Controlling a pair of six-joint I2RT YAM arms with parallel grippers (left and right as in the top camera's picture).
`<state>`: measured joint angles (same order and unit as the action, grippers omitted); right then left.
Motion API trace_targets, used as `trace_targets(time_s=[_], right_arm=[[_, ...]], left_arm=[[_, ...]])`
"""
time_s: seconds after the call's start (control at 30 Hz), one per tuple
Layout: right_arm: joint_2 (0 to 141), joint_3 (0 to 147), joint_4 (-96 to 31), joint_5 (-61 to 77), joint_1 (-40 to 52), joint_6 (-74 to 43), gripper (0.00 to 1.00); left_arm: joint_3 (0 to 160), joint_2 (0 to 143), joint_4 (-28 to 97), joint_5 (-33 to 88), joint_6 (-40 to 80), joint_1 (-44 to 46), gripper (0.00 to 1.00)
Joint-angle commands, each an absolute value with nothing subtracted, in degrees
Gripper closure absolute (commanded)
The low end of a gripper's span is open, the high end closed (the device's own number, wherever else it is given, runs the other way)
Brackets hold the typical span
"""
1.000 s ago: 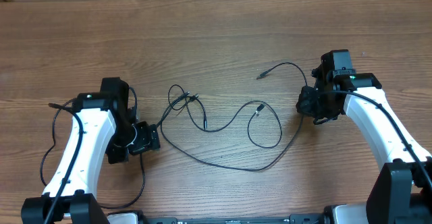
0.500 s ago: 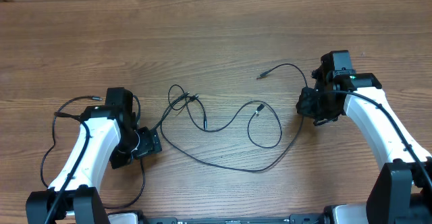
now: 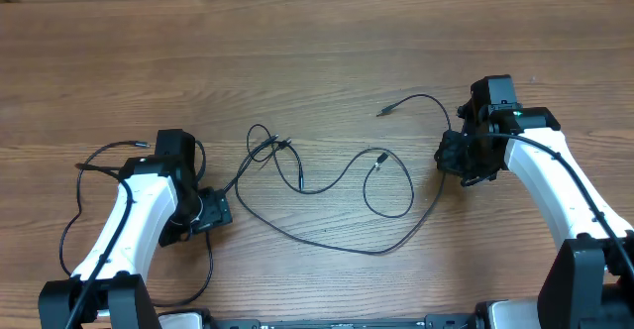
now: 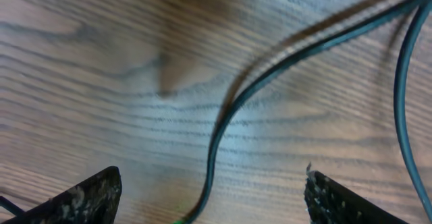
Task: Untangle cables
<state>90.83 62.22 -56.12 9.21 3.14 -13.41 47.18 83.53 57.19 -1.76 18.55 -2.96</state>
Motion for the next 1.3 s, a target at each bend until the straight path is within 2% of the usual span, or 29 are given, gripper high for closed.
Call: trace_targets(time_s=[0.0,0.37,0.43,0.5,0.53,0.57,0.63,0.67,0.87,1.1,1.27], right_arm=[[90.52,61.82,-55.86,9.74,3.31,-12.95,0.94],[90.52,61.82,-55.66,9.76,3.31,-11.88,0.94],[90.52,61.82,-55.64,9.76,3.31,-11.88,0.94],[90.52,61.82,-55.66,9.76,3.31,-11.86,0.94],[90.52,61.82,-55.66,9.76,3.31,-11.88,0.94],[90.52,61.82,-55.66,9.76,3.31,-11.88,0.94],[90.52,61.82,-55.66,9.76,3.31,-11.88,0.94],[90.52,61.82,-55.66,9.76,3.31,-11.88,0.94],[90.52,61.82,-55.7,9.76,3.31,-11.88,0.94],[90.52,61.82,-55.7,9.76,3.31,-11.88,0.94],[90.52,61.82,-55.59,9.78,3.31,-11.9,0.94]], left_arm=[[46.28,83.13,55.88,-3.6,19.31,-2.55,0.15],[40.47,83.13,44.23,-1.45,19.27,-2.52,0.18],[39.33,83.13,42.5,-0.75,19.27,-2.52,0.22],[38.74,83.13,41.6,-0.51,19.27,-2.55,0.33],[38.72,83.13,41.52,-0.51,19.27,-2.55,0.42],[38.74,83.13,41.3,-0.51,19.27,-2.55,0.55],[38.98,83.13,40.64,-0.56,18.15,-2.55,0.92],[39.35,83.13,40.6,-0.62,17.45,-2.57,0.96],[49.17,83.11,43.77,-2.26,17.32,-5.3,0.96],[73.12,83.11,52.23,-3.51,15.64,-16.75,0.96],[83.81,83.11,54.46,9.23,12.64,-22.55,0.96]])
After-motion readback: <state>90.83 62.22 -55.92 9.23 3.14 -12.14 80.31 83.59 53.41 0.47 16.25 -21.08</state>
